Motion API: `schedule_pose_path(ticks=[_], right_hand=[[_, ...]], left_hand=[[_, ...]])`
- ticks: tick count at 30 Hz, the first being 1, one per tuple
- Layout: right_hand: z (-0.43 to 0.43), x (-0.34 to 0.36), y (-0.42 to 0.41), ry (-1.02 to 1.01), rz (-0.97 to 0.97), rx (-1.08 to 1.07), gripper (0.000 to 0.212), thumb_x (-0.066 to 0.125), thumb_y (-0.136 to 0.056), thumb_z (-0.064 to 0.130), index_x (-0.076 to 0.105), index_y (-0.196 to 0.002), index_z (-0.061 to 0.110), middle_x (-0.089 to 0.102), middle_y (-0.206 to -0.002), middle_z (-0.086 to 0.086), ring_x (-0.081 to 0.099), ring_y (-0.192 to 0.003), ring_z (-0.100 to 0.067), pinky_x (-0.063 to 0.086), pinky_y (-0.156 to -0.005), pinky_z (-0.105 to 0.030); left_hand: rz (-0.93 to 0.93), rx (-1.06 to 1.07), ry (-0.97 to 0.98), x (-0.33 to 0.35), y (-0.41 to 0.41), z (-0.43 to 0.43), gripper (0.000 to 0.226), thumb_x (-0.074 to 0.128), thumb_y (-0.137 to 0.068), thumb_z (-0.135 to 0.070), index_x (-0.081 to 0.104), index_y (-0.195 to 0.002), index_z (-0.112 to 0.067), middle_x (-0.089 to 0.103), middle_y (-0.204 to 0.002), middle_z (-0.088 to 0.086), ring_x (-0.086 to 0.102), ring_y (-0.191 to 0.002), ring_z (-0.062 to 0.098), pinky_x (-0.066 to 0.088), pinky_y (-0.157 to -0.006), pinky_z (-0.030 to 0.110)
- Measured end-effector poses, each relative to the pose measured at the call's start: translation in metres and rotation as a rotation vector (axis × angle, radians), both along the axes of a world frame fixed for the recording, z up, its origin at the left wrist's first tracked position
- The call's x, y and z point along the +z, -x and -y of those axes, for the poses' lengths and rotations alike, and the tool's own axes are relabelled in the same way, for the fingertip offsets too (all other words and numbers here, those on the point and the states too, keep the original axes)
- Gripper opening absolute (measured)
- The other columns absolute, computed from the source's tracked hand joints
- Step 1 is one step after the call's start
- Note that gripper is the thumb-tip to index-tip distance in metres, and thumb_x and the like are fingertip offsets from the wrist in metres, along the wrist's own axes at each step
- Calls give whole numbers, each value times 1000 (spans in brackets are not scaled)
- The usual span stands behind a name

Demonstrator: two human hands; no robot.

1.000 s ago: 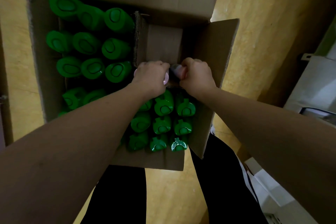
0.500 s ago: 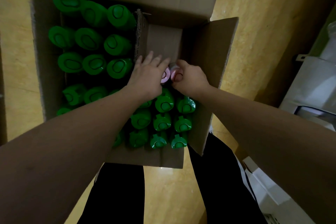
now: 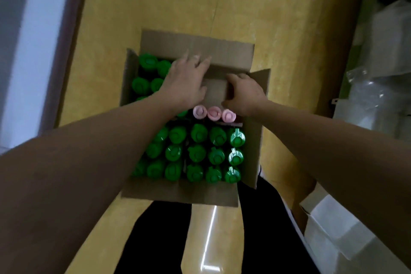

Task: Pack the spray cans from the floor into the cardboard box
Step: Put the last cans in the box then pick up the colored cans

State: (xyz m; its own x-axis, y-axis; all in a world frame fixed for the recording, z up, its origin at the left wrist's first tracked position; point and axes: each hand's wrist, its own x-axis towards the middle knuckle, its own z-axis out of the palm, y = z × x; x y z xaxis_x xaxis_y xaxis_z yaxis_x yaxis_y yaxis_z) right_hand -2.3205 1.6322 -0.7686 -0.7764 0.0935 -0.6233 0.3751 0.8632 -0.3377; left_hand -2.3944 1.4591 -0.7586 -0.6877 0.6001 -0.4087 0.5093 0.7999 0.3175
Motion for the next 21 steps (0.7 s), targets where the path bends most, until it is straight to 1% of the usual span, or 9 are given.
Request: schedule_pose_path(ticks=[3,6,8,10,14,17,21], right_hand=[[7,88,16,-44,-84,-48,81,75,-80,38,38,-151,23,46,-146,-15,50,-129,-37,48,-100,-44],[18,185,20,-65,-191,-112,86,76,-79,43,36,-153,23,42,-151,-15,45,-133,-37,45,-105,-46],[23,246,22,-126,-251,-112,89,76,-81,44,32,-155,25,36,-156,-15,41,-137,-38,42,-108,-47],[28,307,21,-191,-315,-87,90,76,-82,47,29,-156,27,31,-160,-15,36,-140,-39,40,-110,-50],[36,418,12,-313,-473,-12,93,75,-82,52,25,-157,30,23,-163,-12,30,-143,-40,38,-110,-53],[40,487,2,-383,-565,79,94,74,-82,55,22,-157,32,19,-165,-13,26,-146,-39,36,-111,-53],[63,560,-19,-384,-718,208,97,76,-80,55,22,-157,32,17,-165,-12,24,-146,-39,34,-114,-53]], left_hand=[[-64,-8,6,85,17,0,80,62,-96,-36,20,-161,-20,22,-166,14,11,-153,41,21,-121,56],[-126,-21,-3,175,19,4,79,61,-96,-40,18,-161,-24,18,-167,11,7,-154,38,18,-122,54],[-166,-19,-18,232,16,7,80,60,-96,-44,17,-161,-26,16,-168,10,5,-155,38,17,-123,53],[-209,-19,-30,289,11,11,81,58,-96,-50,15,-161,-27,14,-168,10,4,-155,38,16,-123,53],[-367,0,-87,389,4,22,84,57,-94,-58,16,-161,-28,12,-169,10,4,-155,38,16,-123,53],[-473,91,-141,456,-15,33,85,57,-93,-61,16,-161,-29,10,-169,10,2,-155,37,16,-123,54],[-629,220,-180,528,-59,66,85,58,-92,-62,19,-161,-29,10,-169,8,3,-155,35,17,-123,54]])
